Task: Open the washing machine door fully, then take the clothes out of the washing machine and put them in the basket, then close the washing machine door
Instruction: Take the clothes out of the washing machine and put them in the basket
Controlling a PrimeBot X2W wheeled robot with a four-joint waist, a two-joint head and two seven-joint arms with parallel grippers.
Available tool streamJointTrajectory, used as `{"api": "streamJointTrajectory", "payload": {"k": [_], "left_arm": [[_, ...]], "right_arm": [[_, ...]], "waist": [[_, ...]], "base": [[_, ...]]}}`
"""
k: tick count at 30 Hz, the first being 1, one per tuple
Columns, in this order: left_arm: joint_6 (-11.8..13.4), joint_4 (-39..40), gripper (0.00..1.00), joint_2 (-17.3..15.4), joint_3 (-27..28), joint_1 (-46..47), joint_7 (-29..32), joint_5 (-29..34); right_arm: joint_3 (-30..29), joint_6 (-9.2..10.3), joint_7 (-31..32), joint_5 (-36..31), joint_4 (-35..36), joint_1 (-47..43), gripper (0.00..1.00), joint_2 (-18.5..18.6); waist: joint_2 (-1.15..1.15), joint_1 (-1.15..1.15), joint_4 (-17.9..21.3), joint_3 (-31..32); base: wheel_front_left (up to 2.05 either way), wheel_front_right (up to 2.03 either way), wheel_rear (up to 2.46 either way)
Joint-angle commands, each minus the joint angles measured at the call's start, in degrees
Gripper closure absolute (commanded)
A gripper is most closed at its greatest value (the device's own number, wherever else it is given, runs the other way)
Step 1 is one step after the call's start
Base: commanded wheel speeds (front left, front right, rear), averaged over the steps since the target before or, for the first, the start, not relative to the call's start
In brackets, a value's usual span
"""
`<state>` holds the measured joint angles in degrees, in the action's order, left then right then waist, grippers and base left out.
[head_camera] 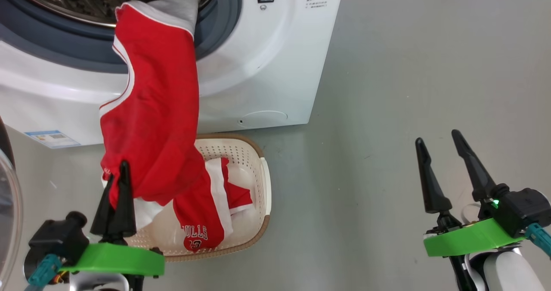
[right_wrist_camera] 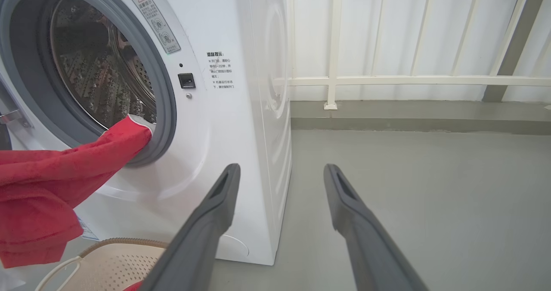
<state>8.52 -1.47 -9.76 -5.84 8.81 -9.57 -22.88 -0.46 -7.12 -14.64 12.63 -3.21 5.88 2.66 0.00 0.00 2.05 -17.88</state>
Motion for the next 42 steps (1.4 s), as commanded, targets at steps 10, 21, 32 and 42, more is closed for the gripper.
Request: {"api": "streamJointTrajectory", "payload": {"k": [10,21,32,42], "left_arm": [[-0.51,0.43,1.00,-0.04,-0.70,0.40,1.07,-0.55],[-2.93,-13.88,1.00,0.56,-2.88,8.82,0.16,-0.65],[-6.11,-35.05,1.00,1.35,-3.99,19.80,-3.26,-0.65],[-6.94,-49.85,1.00,1.31,-3.90,27.72,-5.15,0.43]], "right_arm": [[0.86,-0.36,-0.36,0.64,2.18,0.39,0.00,0.21],[1.95,-0.36,-0.36,1.27,1.76,2.52,0.00,0.21],[3.14,-0.36,-0.36,1.14,1.95,4.66,0.00,0.21],[4.00,-0.36,-0.36,0.62,2.24,6.77,0.00,0.21]], "waist": [[0.00,0.00,-0.16,-3.07],[0.00,0.00,1.59,-7.78],[0.00,0.00,2.83,-13.33],[0.00,0.00,3.90,-18.55]], "base": [[0.00,0.00,0.00],[0.00,0.00,0.00],[0.00,0.00,0.00],[0.00,0.00,0.00]]}}
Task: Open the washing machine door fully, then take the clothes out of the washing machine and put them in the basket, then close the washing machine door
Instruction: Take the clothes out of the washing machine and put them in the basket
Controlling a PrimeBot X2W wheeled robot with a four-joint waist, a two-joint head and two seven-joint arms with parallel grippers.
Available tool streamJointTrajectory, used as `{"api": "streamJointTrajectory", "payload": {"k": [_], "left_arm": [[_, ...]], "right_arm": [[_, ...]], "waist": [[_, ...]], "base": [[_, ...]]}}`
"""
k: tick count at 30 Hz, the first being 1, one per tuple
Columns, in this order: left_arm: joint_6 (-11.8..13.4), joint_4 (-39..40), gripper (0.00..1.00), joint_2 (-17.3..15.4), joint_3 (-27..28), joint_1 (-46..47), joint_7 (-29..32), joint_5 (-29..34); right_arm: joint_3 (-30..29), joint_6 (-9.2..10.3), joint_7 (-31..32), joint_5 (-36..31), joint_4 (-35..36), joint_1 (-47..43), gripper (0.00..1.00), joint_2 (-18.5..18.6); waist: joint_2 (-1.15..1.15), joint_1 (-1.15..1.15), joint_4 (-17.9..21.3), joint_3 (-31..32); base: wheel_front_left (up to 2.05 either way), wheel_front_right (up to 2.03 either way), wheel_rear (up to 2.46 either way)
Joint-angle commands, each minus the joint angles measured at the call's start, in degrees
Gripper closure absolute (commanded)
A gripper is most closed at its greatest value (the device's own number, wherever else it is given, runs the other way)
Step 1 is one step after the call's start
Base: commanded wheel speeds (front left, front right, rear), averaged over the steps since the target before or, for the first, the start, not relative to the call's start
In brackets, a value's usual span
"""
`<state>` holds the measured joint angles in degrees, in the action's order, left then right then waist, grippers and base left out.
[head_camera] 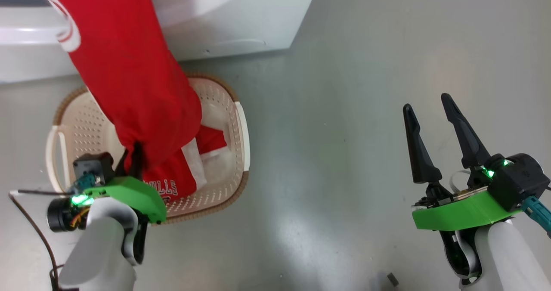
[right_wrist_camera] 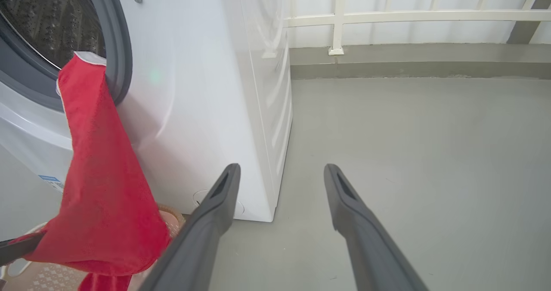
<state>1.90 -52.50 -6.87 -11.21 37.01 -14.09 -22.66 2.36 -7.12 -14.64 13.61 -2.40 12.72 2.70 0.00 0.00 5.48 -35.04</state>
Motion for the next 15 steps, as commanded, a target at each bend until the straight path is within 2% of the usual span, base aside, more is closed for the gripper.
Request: {"api": "streamJointTrajectory", "payload": {"k": [1,6,15], "left_arm": [[-0.38,0.02,1.00,-1.57,1.47,0.27,-0.71,0.38],[-0.51,-4.03,1.00,-1.48,1.78,3.39,-0.87,1.28],[-0.16,-6.13,1.00,-1.28,3.88,4.68,-0.90,2.79]], "right_arm": [[1.24,-0.36,-0.36,-0.46,1.47,0.07,0.00,0.18],[1.39,-0.36,-0.36,-0.63,1.75,0.98,0.00,0.18],[1.65,-0.36,-0.36,-0.75,1.71,2.24,0.00,0.18]], "waist": [[0.00,0.00,0.52,-1.90],[0.00,0.00,0.73,-4.31],[0.00,0.00,0.92,-6.07]], "base": [[0.00,0.00,0.00],[0.00,0.00,0.00],[0.00,0.00,0.00]]}}
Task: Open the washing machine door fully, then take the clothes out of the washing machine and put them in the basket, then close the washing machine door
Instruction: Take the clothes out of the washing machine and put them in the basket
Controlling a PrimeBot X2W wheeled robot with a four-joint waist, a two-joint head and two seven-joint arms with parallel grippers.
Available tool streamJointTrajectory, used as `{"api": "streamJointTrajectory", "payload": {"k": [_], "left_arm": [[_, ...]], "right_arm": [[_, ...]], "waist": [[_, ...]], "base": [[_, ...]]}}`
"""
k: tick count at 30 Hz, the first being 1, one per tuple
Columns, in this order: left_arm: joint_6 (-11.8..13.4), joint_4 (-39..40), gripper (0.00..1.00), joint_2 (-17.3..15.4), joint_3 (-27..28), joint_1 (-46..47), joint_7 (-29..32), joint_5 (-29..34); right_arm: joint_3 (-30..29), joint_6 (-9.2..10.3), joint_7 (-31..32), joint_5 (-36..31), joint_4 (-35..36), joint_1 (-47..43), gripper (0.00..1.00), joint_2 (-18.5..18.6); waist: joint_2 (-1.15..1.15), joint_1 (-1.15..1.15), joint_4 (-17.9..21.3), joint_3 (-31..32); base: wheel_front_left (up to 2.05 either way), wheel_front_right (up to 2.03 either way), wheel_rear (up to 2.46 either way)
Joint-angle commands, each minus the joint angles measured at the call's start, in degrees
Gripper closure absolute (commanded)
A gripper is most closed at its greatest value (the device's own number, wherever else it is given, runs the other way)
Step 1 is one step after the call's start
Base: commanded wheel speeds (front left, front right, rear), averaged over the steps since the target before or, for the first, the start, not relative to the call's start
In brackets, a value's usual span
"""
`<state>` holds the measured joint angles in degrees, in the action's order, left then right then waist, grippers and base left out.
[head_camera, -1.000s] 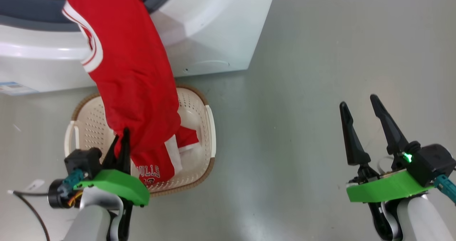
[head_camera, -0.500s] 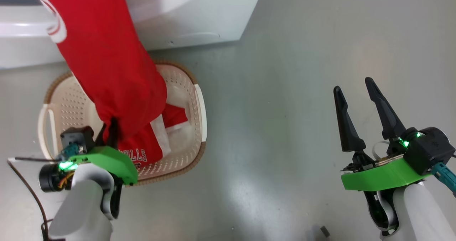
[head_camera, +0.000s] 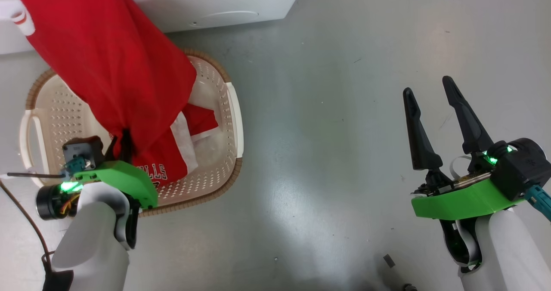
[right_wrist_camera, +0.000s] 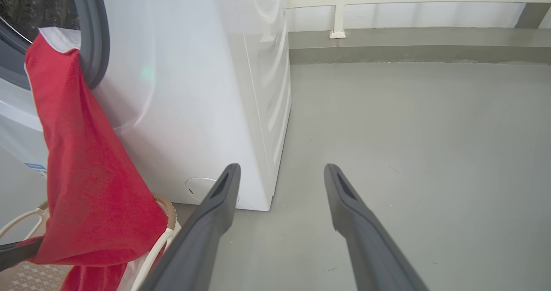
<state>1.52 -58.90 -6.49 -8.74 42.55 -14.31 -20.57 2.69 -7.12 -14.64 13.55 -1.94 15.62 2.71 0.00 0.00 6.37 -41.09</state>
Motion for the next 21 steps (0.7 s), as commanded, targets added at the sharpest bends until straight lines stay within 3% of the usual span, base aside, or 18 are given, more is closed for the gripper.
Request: {"api": "streamJointTrajectory", "payload": {"k": [1,13,15,16,17,18,19,21], "left_arm": [[0.23,0.06,1.00,-1.66,1.56,-0.86,-0.68,0.93],[0.29,-2.83,1.00,-1.23,3.33,0.14,-0.68,2.44],[0.36,-2.81,0.72,-1.16,3.54,0.28,-0.68,2.73],[0.37,-2.80,0.68,-1.11,3.65,0.31,-0.68,2.85],[0.36,-2.79,0.58,-1.05,3.79,0.33,-0.68,2.94],[0.41,-2.77,0.23,-1.00,3.93,0.36,-0.68,3.04],[0.42,-2.81,0.00,-0.90,4.11,0.39,-0.68,3.05],[0.39,-2.74,0.00,-0.73,4.38,0.48,-0.69,3.17]], "right_arm": [[1.33,-0.36,-0.36,-0.69,1.19,-0.58,0.00,0.17],[1.58,-0.36,-0.36,-0.38,0.87,-0.11,0.00,0.17],[1.52,-0.36,-0.36,-0.35,0.92,-0.08,0.00,0.17],[1.49,-0.36,-0.36,-0.38,0.92,-0.08,0.00,0.17],[1.46,-0.36,-0.36,-0.40,0.91,-0.08,0.00,0.17],[1.45,-0.36,-0.36,-0.42,0.89,-0.09,0.00,0.17],[1.43,-0.36,-0.36,-0.43,0.87,-0.10,0.00,0.17],[1.38,-0.36,-0.36,-0.42,0.81,-0.11,0.00,0.17]], "waist": [[0.00,0.00,0.05,-0.06],[0.00,0.00,0.31,-0.33],[0.00,0.00,0.31,-0.38],[0.00,0.00,0.29,-0.39],[0.00,0.00,0.28,-0.39],[0.00,0.00,0.26,-0.36],[0.00,0.00,0.23,-0.31],[0.00,0.00,0.15,-0.15]], "base": [[0.00,0.00,0.00],[0.00,0.00,0.00],[0.00,0.00,0.00],[0.00,0.00,0.00],[0.00,0.00,0.00],[0.00,0.00,0.00],[0.00,0.00,0.00],[0.00,0.00,0.00]]}}
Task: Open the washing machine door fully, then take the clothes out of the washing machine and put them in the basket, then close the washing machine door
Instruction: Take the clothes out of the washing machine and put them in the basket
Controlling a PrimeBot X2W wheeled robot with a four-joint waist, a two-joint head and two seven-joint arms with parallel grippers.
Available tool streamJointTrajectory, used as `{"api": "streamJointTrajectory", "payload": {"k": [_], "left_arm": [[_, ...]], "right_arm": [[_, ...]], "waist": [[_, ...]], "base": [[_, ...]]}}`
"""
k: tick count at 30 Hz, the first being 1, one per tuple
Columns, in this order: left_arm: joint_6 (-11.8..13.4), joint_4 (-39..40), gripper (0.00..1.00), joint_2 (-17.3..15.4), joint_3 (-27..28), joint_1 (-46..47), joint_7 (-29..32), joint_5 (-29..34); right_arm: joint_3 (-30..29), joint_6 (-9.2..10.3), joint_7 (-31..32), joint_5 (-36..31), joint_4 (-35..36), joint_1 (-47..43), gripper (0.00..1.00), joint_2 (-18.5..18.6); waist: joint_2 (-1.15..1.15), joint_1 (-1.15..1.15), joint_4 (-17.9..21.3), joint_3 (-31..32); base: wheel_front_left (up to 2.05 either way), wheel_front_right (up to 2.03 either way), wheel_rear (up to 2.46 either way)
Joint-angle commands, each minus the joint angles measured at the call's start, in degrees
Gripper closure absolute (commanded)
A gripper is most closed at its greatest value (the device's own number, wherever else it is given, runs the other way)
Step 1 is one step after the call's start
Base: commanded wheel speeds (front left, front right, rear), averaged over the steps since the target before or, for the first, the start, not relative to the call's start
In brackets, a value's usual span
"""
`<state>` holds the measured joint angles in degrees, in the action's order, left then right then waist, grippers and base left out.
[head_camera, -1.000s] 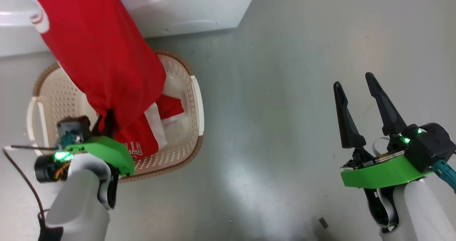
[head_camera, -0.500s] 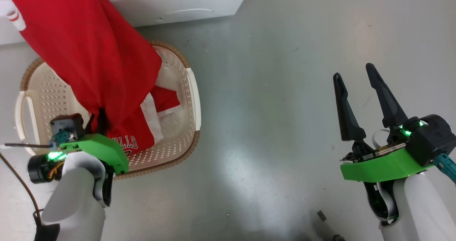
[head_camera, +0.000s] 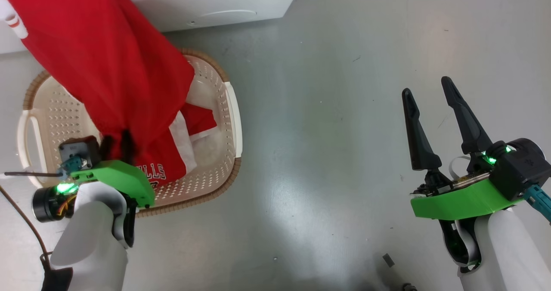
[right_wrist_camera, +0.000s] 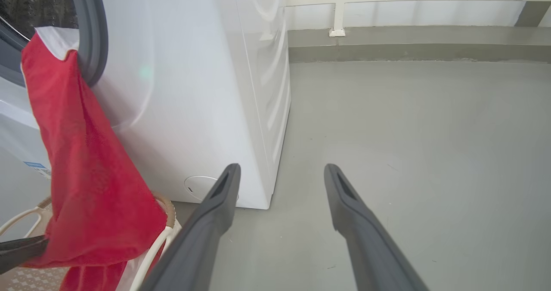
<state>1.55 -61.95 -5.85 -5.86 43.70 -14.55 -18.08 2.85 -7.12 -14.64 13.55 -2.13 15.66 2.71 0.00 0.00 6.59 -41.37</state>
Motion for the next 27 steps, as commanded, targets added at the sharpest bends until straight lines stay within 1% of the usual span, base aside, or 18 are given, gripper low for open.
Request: {"api": "streamJointTrajectory", "payload": {"k": [1,6,11,20,24,27], "left_arm": [[0.32,0.35,0.00,-1.27,1.66,-0.66,-0.44,0.70],[0.03,1.40,0.00,-1.08,2.31,-0.89,-0.44,0.94],[-0.66,6.60,0.00,-0.61,4.23,-2.00,-0.44,1.06],[-1.32,19.91,0.00,0.35,7.56,-6.47,-0.45,2.75],[-2.17,27.27,0.00,1.43,9.33,-9.53,-0.45,2.60],[-2.97,33.20,0.00,2.09,9.61,-11.79,-0.45,2.81]], "right_arm": [[1.20,-0.36,-0.36,-0.40,0.95,-0.14,0.00,0.17],[1.22,-0.36,-0.36,-0.34,0.81,-0.11,0.00,0.17],[1.11,-0.36,-0.36,-0.31,0.69,-0.15,0.00,0.17],[0.62,-0.36,-0.36,-0.41,0.65,-0.70,0.00,0.17],[0.36,-0.36,-0.36,-0.37,0.66,-1.14,0.00,0.17],[0.11,-0.36,-0.36,-0.35,0.90,-1.37,0.00,0.17]], "waist": [[0.00,0.00,-0.13,0.20],[0.00,0.00,-0.43,0.52],[0.00,0.00,-0.96,1.02],[0.00,0.00,-2.01,2.48],[0.00,0.00,-2.48,3.15],[0.00,0.00,-2.87,3.26]], "base": [[0.00,0.00,0.00],[0.00,0.00,0.00],[0.00,0.00,0.00],[0.00,0.00,0.00],[0.00,0.00,0.00],[0.00,0.00,0.00]]}}
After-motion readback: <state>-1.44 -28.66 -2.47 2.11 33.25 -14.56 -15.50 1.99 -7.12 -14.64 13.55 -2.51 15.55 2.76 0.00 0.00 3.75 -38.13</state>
